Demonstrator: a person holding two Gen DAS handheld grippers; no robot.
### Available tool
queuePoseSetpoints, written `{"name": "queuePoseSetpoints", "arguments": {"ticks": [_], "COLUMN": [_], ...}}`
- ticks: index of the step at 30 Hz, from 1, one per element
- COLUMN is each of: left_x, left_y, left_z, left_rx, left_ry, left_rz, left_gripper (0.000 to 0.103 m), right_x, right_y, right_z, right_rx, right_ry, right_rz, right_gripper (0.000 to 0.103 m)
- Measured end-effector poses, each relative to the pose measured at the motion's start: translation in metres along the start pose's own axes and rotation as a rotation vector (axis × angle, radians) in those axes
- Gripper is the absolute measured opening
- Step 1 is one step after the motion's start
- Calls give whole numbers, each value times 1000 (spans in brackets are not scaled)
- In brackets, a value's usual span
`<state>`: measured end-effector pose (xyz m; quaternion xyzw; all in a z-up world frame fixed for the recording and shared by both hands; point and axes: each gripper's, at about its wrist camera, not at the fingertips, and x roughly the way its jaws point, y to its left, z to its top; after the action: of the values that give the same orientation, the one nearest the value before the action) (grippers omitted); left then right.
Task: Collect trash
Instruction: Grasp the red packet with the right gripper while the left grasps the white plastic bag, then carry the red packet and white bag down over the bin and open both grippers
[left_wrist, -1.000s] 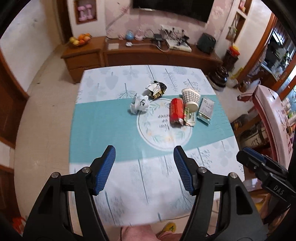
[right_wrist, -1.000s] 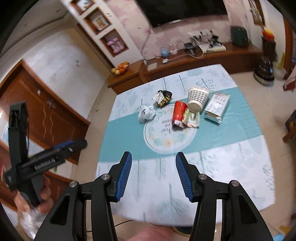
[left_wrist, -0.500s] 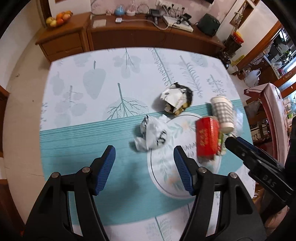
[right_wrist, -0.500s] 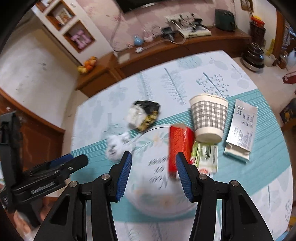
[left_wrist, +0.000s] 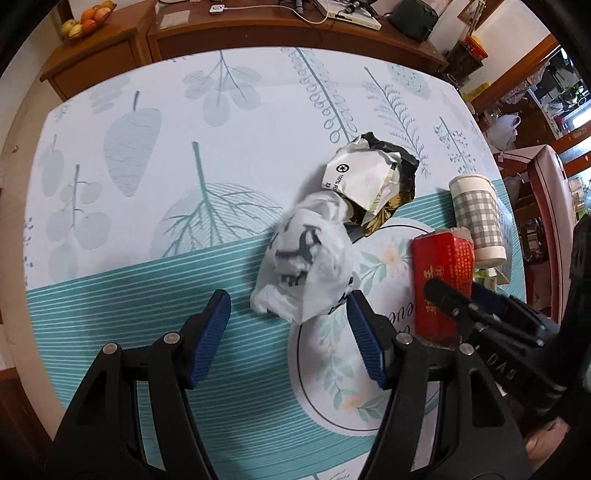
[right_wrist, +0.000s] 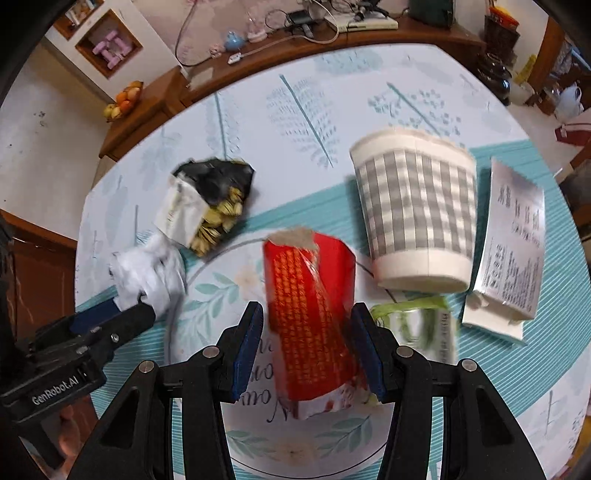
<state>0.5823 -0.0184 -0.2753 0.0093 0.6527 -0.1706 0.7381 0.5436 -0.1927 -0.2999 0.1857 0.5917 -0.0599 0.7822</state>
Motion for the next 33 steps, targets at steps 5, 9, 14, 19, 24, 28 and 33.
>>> {"name": "queuePoseSetpoints", "arguments": {"ticks": [5, 9, 14, 19, 24, 28, 33], "left_x": [9, 11, -3, -35, -73, -107, -148], "left_y": [-1, 1, 1, 0, -9, -21, -46], "left_z": [4, 4, -4, -21, -50, -86, -141], "left_rx": [-12, -29, -30, -39, -26, -24, -20], "left_ry": [2, 10, -19, -53, -86, -111, -132], "left_rz": [-16, -54, -61, -82, -68, -64, -54], "left_gripper": [60, 37, 33, 33, 33, 33, 33], "right_x": [8, 1, -15, -43, -80, -113, -163], "right_y": [3, 17, 26, 29, 24, 18, 3], "right_z": [-5, -14, -24, -37, -58, -86, -130], "right_rx": [-27, -80, -79, -60, -29, -22, -40], "right_ry": [-3, -35, -66, -95, -118, -134, -160], "right_rz": [12, 36, 87, 134, 206, 264, 341], "right_gripper": [47, 45, 44, 44, 43, 43, 43]}}
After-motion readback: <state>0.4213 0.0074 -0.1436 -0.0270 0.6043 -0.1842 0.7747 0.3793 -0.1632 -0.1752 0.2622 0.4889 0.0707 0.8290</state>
